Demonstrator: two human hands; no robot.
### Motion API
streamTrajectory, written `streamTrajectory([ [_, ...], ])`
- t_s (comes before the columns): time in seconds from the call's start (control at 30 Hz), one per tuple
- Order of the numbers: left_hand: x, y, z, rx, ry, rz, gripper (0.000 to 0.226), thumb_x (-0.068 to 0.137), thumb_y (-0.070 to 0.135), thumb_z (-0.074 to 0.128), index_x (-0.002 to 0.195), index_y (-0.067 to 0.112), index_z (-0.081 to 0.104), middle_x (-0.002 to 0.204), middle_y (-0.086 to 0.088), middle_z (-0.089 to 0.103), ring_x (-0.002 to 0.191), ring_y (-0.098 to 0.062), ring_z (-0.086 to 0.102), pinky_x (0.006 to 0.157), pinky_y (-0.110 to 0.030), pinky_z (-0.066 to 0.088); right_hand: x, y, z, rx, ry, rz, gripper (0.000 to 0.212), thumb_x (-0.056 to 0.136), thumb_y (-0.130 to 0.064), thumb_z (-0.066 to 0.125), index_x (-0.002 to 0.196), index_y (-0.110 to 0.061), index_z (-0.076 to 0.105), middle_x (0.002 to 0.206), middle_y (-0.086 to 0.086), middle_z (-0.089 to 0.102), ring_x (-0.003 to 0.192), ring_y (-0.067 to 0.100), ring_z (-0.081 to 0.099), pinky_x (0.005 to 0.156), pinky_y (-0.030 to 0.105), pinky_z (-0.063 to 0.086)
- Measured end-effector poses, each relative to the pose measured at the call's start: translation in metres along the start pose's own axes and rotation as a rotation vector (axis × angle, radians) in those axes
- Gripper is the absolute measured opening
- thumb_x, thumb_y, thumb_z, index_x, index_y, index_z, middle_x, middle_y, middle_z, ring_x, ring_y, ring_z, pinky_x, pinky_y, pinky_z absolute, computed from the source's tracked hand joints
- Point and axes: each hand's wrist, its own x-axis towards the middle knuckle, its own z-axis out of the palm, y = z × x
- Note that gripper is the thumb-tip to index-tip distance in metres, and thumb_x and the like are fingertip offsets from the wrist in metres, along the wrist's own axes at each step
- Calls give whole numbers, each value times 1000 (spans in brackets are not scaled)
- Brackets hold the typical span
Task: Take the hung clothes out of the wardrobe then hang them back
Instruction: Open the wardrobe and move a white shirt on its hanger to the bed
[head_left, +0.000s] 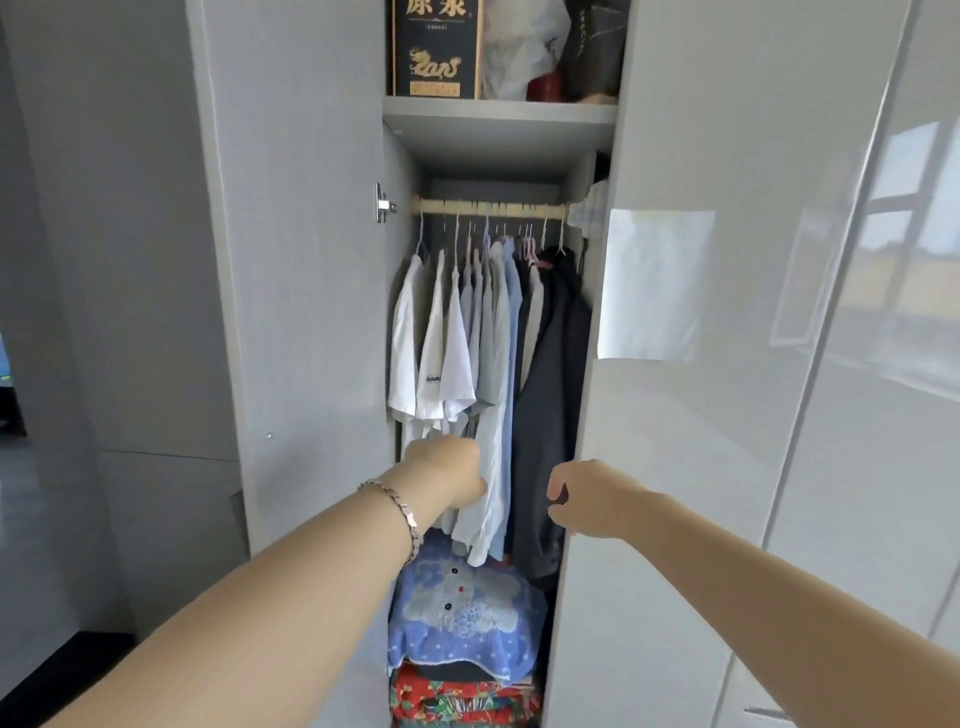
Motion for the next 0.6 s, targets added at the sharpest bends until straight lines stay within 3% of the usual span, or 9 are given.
streamTrajectory([
  [0.13,43,32,-19,-70,49,0,31,93,27,41,65,14,37,62,2,39,59,-16,42,54,-25,30,24,42,-24,15,14,-1,36,88,-12,42,119,0,55,124,19,59,76,18,41,57,26,31],
  [0.23,72,29,-38,-129,78,-49,32,92,25,40,62,15,35,60,2,40,58,-16,43,55,-23,32,61,58,-54,22,63,11,36,89,-13,43,120,1,55,129,20,54,77,18,42,65,26,42],
  [0.27,82,25,-43,-140,94,-66,31,92,25,40,63,15,36,60,2,40,54,-14,42,54,-22,31,76,61,-63,15,77,18,35,89,-14,44,119,1,56,125,22,56,76,20,45,69,27,46],
  [0.37,115,7,-58,-166,153,-127,27,92,24,42,67,15,38,60,-2,42,55,-14,41,52,-22,29,124,65,-84,58,142,20,29,88,-12,43,110,2,56,101,16,59,71,22,47,60,24,41],
  [0.43,142,-9,-66,-176,192,-171,26,91,23,42,66,17,37,64,-9,46,58,-15,42,52,-23,28,157,63,-95,90,204,6,32,88,-12,43,115,1,56,107,13,61,79,24,55,69,28,47],
  [0.5,172,-27,-71,-168,233,-193,20,89,22,41,70,17,38,65,-1,44,65,-18,45,54,-24,31,192,57,-106,83,244,-14,29,89,-14,43,112,-3,57,112,10,62,80,21,53,70,28,46],
  [0.6,223,-52,-76,-179,281,-213,10,89,21,40,81,16,44,70,4,49,71,-19,50,58,-25,34,250,42,-123,41,299,-55,13,91,-19,43,92,-11,54,95,6,57,81,22,50,75,31,47],
])
